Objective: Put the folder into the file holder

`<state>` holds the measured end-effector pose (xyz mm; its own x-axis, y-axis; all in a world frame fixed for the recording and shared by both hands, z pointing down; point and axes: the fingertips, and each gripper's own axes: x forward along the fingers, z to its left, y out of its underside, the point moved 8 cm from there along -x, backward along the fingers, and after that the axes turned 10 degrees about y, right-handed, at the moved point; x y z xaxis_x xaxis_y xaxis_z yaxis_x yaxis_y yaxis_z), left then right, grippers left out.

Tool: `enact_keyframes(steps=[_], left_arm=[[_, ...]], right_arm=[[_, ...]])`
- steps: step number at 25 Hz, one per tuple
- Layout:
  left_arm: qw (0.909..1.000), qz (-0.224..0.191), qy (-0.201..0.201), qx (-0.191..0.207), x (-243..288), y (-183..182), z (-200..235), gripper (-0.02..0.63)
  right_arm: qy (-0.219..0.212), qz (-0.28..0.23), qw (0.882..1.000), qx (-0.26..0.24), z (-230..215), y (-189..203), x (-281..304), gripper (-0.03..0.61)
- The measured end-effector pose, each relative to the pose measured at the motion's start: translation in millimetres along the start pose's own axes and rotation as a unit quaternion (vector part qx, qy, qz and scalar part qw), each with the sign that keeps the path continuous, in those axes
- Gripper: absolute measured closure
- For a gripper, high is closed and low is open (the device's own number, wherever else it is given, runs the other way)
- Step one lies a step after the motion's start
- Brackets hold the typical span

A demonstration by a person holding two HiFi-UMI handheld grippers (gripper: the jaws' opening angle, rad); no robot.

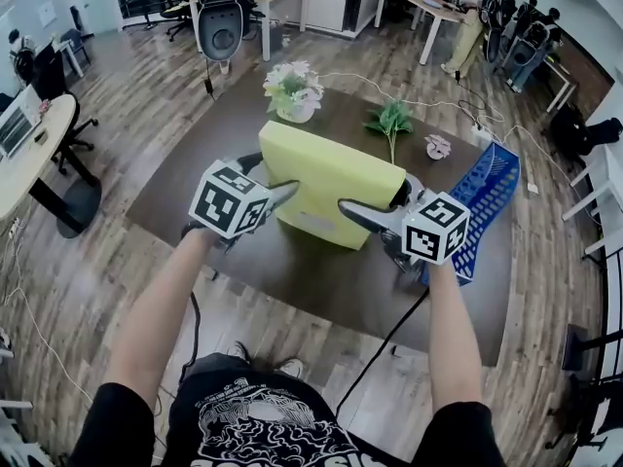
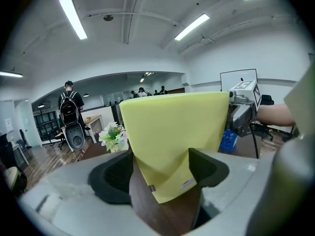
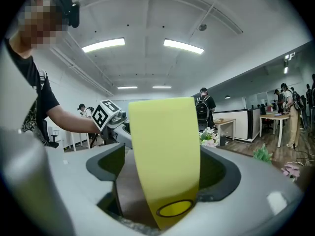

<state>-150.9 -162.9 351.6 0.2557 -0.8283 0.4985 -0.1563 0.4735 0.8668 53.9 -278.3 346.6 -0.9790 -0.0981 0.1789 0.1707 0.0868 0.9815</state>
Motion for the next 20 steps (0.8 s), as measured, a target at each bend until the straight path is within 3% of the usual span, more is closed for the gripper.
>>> enact_keyframes(steps=[9,20], left_arm=[[1.0000,0.003,-0.005,0.000,-0.1,-0.7,-1.7,0.245],[0.9999,0.009,-0.008,0.000,-0.7,0.4,-2.9,0.245]], right_arm=[[-0.026,0.002,1.000,-0.002,0.4,-2.5,6.9,0.141],[-0.026,0.018,0.999,-0.024,1.0,0.2,15.9,0.164]])
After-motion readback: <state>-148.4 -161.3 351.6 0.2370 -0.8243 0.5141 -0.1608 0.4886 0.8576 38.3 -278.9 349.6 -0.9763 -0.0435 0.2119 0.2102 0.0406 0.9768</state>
